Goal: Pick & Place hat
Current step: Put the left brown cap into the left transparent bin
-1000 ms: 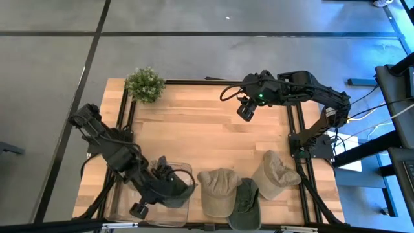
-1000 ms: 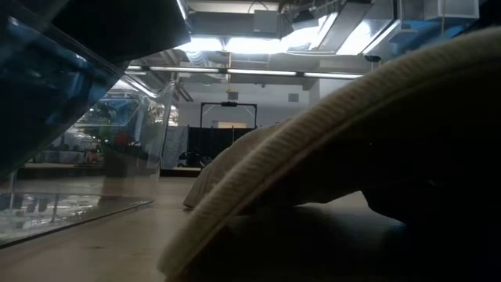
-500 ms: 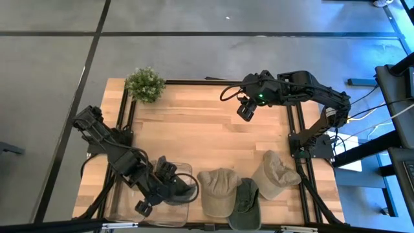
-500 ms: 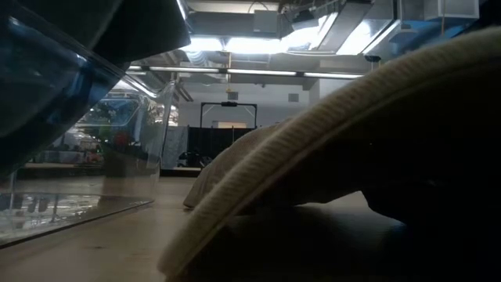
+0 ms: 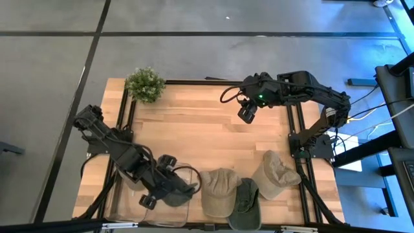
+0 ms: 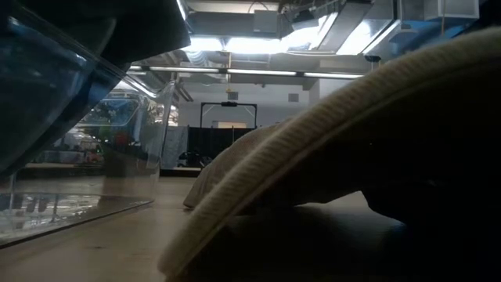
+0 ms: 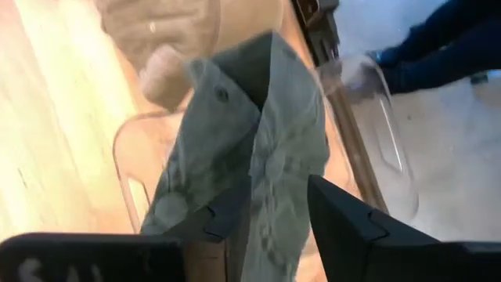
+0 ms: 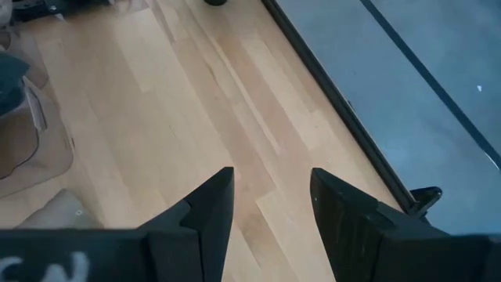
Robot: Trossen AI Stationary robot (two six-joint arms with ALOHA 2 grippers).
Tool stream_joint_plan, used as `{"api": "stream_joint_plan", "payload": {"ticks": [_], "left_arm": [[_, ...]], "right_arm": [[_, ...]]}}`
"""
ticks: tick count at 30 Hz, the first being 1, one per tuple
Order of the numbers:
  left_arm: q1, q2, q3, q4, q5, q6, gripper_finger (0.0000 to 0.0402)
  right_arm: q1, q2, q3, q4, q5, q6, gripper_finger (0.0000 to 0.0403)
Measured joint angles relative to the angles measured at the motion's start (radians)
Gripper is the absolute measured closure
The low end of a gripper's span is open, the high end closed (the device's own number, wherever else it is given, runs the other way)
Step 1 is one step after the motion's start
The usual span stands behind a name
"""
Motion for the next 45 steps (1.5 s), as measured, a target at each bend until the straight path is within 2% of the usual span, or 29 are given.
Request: {"api": "stream_joint_plan", "payload": {"ticks": [5, 7, 11, 14, 16, 21, 26, 30, 35, 39, 45], "left_arm": [[0.039, -0.069, 0.000, -0.019, 0.002, -0.005, 0.0274], [0.049, -0.113, 0.000, -0.007, -0.023, -0.005, 0.0276], [0.056, -0.204, 0.000, 0.092, -0.139, 0.030, 0.0278], [0.058, -0.265, -0.004, 0.214, -0.221, 0.132, 0.0276], [0.068, -0.305, -0.029, 0.297, -0.215, 0.206, 0.0275], [0.140, -0.392, -0.147, 0.458, -0.090, 0.309, 0.0274], [0.246, -0.493, -0.331, 0.533, -0.044, 0.286, 0.0274], [0.288, -0.575, -0.465, 0.670, -0.030, 0.255, 0.0274], [0.291, -0.614, -0.558, 0.795, -0.044, 0.190, 0.0274], [0.291, -0.606, -0.573, 0.793, -0.067, 0.163, 0.0274], [0.291, -0.584, -0.573, 0.795, -0.074, 0.160, 0.0274]], "right_arm": [[0.000, 0.000, 0.000, -0.015, -0.004, 0.001, 0.0232], [0.000, 0.000, 0.000, -0.030, -0.046, 0.025, 0.0232], [0.018, 0.000, -0.001, -0.091, -0.190, 0.089, 0.0232], [0.083, -0.010, -0.050, -0.083, -0.193, 0.129, 0.0232], [0.137, -0.019, -0.110, -0.072, -0.174, 0.173, 0.0232], [0.269, -0.075, -0.315, -0.005, -0.157, 0.302, 0.0232], [0.336, -0.176, -0.537, 0.224, -0.252, 0.439, 0.0232], [0.343, -0.229, -0.743, 0.548, -0.436, 0.525, 0.0232], [0.341, -0.224, -0.972, 0.919, -0.526, 0.510, 0.0232], [0.337, -0.223, -1.097, 1.008, -0.537, 0.540, 0.0232], [0.330, -0.222, -1.290, 1.090, -0.554, 0.734, 0.0232]]}}
